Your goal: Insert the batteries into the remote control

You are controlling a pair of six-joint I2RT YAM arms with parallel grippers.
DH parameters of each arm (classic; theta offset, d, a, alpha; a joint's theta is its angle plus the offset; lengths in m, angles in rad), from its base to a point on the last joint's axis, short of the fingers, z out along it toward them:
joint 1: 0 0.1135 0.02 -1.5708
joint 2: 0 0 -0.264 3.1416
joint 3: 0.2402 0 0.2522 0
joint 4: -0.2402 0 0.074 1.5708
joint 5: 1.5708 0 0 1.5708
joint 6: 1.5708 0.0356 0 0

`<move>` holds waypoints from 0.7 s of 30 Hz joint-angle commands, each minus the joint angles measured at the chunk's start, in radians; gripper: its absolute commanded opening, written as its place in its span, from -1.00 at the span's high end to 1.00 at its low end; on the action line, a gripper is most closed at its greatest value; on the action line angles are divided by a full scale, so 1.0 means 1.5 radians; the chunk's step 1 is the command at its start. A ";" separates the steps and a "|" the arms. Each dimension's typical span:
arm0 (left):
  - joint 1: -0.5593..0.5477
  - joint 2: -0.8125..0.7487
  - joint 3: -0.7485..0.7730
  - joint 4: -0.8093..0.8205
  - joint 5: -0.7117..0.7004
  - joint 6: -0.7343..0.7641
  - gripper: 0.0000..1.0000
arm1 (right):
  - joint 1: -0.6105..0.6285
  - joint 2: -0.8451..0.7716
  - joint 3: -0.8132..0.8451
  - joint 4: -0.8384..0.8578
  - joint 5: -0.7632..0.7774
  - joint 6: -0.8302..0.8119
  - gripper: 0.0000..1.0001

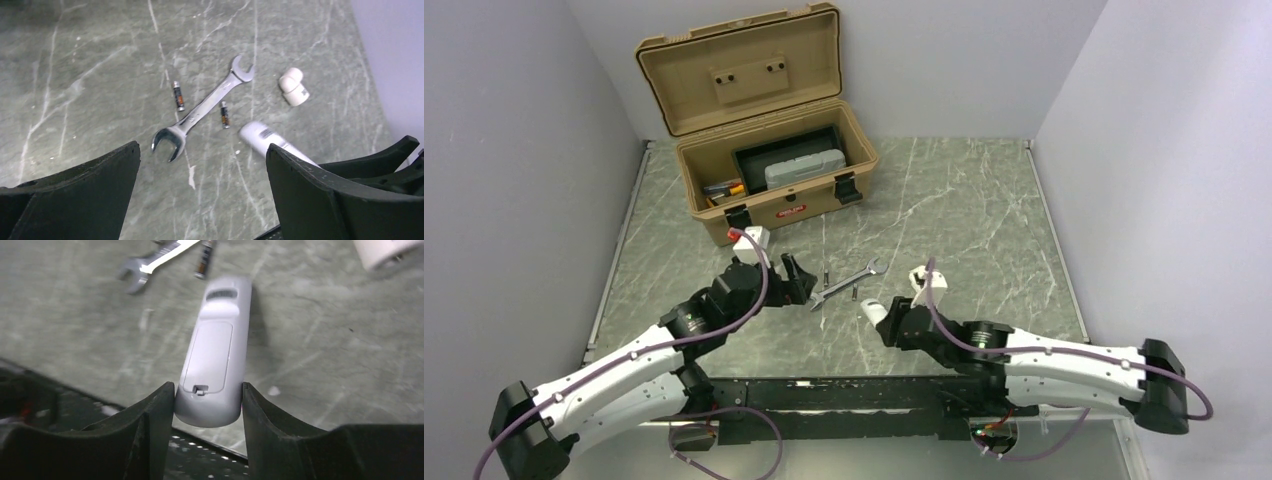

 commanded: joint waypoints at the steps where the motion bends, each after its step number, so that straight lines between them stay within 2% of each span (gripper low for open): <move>1: 0.004 -0.019 0.024 0.071 0.046 -0.017 -0.98 | 0.002 -0.100 -0.016 0.096 -0.035 -0.070 0.32; 7: 0.007 -0.049 -0.012 0.202 0.102 -0.041 -0.98 | 0.002 -0.164 -0.026 0.172 -0.069 -0.112 0.34; 12: 0.007 -0.023 0.012 0.149 0.109 -0.037 -0.98 | 0.000 -0.142 -0.005 0.132 -0.038 -0.091 0.43; 21: 0.008 -0.026 -0.014 0.157 0.115 -0.046 -0.98 | -0.001 -0.038 0.038 0.088 -0.005 -0.072 0.43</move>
